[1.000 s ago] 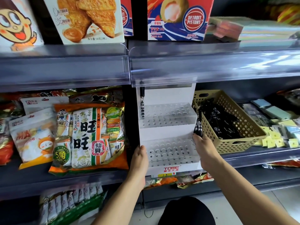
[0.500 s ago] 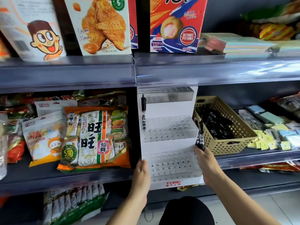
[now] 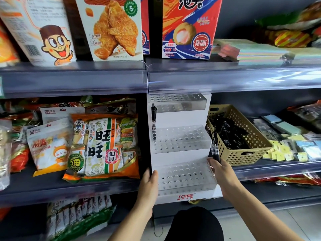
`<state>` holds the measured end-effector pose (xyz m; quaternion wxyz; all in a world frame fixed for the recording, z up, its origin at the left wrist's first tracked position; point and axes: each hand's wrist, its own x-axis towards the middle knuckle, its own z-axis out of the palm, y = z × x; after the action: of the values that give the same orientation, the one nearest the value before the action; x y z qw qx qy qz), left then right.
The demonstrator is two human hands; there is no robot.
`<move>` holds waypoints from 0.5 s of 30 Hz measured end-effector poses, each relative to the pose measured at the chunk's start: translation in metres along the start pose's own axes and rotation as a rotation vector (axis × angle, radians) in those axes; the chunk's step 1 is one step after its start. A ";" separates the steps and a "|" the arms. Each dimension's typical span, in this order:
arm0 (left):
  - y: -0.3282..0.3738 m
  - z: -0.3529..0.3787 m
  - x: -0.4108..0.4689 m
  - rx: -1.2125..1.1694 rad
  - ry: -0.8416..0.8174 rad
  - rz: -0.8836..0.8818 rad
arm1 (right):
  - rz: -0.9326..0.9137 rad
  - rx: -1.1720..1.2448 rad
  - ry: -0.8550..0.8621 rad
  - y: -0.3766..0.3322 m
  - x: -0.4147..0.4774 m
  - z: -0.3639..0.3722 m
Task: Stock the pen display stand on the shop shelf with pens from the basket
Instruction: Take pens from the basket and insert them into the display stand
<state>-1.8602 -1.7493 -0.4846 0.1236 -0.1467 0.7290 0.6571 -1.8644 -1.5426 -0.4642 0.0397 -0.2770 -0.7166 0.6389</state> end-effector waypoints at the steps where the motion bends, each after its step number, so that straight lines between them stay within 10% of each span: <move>1: 0.002 -0.001 0.000 0.004 0.011 0.011 | -0.017 0.014 0.001 -0.002 -0.001 0.000; 9: 0.020 -0.015 -0.006 0.136 0.198 0.382 | -0.347 -0.008 0.181 -0.027 -0.037 -0.008; 15: 0.060 -0.010 -0.040 0.120 0.122 0.655 | -0.453 0.020 -0.209 -0.043 -0.081 0.008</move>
<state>-1.8459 -1.7515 -0.4132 -0.1294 0.0640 0.7807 0.6080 -1.8140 -1.5872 -0.4015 0.1104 -0.0414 -0.7543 0.6459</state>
